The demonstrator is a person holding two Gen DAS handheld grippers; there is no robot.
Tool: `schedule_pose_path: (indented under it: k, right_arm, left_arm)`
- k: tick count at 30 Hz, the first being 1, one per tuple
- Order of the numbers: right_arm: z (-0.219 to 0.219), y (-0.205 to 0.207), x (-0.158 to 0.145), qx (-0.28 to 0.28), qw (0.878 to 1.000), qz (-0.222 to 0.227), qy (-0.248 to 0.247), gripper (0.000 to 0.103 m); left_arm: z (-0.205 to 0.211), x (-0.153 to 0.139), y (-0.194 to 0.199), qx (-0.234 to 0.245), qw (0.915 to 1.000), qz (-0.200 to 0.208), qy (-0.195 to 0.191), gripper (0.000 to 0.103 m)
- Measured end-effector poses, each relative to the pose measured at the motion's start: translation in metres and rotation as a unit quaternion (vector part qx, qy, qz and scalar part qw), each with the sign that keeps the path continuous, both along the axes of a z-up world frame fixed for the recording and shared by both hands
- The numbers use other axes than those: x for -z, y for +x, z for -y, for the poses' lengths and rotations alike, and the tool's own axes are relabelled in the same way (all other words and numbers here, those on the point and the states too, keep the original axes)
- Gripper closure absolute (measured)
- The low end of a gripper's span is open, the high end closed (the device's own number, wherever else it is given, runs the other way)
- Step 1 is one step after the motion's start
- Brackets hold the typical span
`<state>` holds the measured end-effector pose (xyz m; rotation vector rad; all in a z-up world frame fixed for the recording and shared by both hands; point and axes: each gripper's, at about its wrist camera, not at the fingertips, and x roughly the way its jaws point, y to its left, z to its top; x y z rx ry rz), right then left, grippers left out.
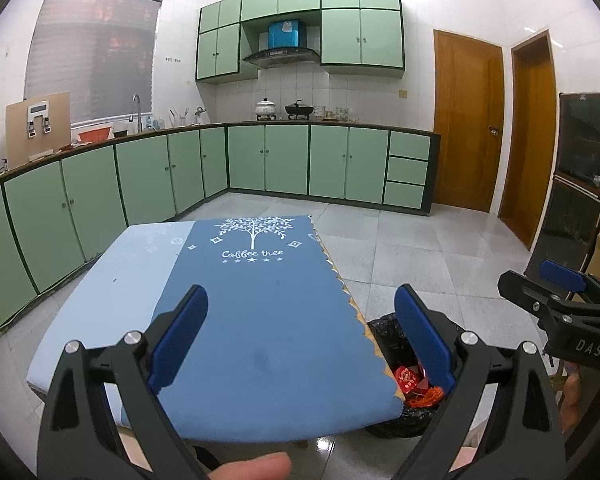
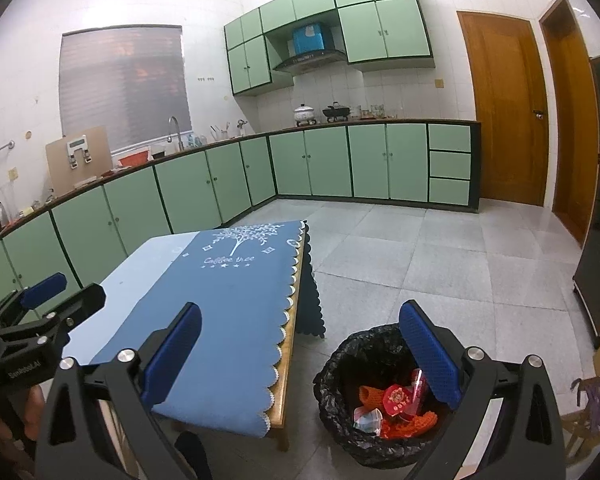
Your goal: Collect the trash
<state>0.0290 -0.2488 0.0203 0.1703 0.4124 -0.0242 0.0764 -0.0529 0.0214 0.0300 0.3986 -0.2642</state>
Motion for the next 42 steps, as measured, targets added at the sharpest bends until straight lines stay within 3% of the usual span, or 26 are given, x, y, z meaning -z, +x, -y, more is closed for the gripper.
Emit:
schedule_pose_path:
  k: [42]
  right_arm:
    - [-0.0032, -0.0022, 0.0013, 0.001, 1.000, 0.003, -0.001, 0.006]
  left_arm:
    - [-0.0067, 0.0030, -0.0008, -0.012, 0.9999, 0.002, -0.003, 0.011]
